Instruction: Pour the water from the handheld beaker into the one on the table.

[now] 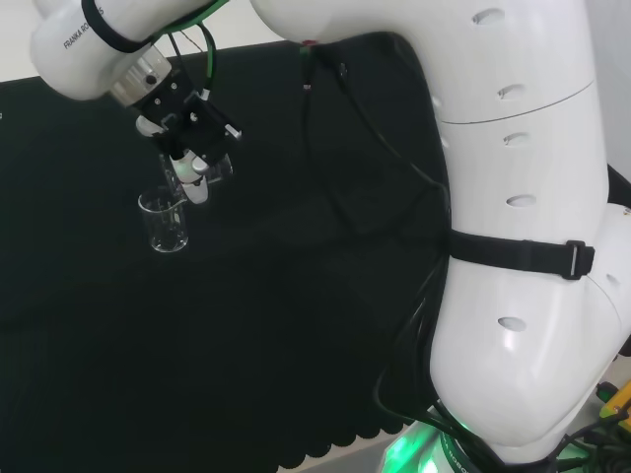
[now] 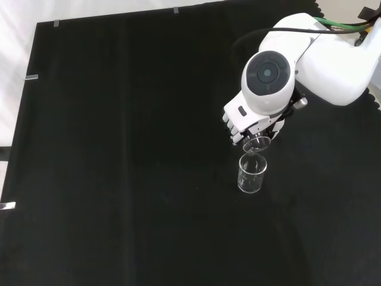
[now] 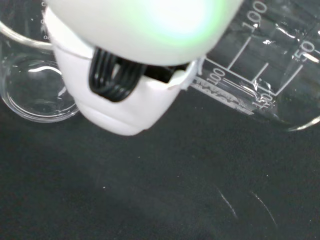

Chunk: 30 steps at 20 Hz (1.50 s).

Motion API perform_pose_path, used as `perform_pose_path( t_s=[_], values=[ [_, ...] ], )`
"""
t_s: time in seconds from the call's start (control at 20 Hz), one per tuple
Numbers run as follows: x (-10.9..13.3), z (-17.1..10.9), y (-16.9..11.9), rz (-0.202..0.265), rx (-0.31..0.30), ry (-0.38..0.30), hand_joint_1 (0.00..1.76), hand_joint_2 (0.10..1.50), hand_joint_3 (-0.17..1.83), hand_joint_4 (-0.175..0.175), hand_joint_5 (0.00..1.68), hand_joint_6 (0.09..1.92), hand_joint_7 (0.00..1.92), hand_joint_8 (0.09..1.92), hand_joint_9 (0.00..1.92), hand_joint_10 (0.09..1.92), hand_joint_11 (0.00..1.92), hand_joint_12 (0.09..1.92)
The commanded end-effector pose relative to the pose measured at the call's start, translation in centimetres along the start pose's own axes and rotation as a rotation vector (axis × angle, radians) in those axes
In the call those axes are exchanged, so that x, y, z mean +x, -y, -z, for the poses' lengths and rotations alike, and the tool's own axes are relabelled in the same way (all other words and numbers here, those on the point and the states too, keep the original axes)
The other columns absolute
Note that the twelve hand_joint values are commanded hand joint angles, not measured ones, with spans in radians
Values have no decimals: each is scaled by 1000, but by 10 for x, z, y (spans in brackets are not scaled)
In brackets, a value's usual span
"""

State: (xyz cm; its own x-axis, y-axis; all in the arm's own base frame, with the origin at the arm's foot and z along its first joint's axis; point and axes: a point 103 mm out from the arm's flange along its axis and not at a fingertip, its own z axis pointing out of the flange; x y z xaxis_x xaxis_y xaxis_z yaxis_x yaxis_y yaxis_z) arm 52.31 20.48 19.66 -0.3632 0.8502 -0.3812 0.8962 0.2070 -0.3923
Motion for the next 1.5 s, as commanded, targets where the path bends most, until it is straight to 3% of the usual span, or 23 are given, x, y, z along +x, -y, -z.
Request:
perform_pose_path(
  t_s=[0.05, 0.35, 0.5, 0.55, 0.6, 0.7, 0.85, 1.15, 1.2, 1.5],
  values=[
    [2, 1, -2, 7, -5, 23, 1430, 1016, -175, -175, 1277, 446, 1601, 87, 1356, 461, 1204, 723],
    [0, 1, 0, 2, -8, 49, 1430, 1016, -175, -175, 1276, 446, 1601, 87, 1357, 461, 1204, 723],
    [-1, 10, -1, 7, 1, 12, 1430, 1016, -175, -175, 1276, 446, 1601, 87, 1357, 461, 1204, 722],
    [-3, 4, 0, 2, -42, -3, 1430, 1016, -175, -175, 1277, 446, 1601, 87, 1358, 461, 1205, 722],
    [-7, 4, 1, 13, -20, 18, 1430, 1016, -175, -175, 1277, 446, 1601, 87, 1358, 461, 1205, 722],
    [-4, 4, 1, 11, -7, -34, 1430, 1016, -175, -175, 1276, 446, 1601, 87, 1357, 461, 1205, 722],
    [0, 10, 0, 17, 8, 38, 1430, 1016, -175, -175, 1276, 446, 1601, 87, 1357, 462, 1204, 721],
    [3, 12, 1, 6, -21, -6, 1429, 1016, -175, -175, 1276, 446, 1601, 87, 1356, 463, 1205, 721],
    [0, 11, 2, 9, -25, -44, 1429, 1016, -175, -175, 1276, 446, 1601, 87, 1356, 463, 1205, 721],
    [-3, 3, 5, 1, -12, -15, 1429, 1016, -175, -175, 1276, 446, 1601, 87, 1355, 465, 1205, 721]
  ],
)
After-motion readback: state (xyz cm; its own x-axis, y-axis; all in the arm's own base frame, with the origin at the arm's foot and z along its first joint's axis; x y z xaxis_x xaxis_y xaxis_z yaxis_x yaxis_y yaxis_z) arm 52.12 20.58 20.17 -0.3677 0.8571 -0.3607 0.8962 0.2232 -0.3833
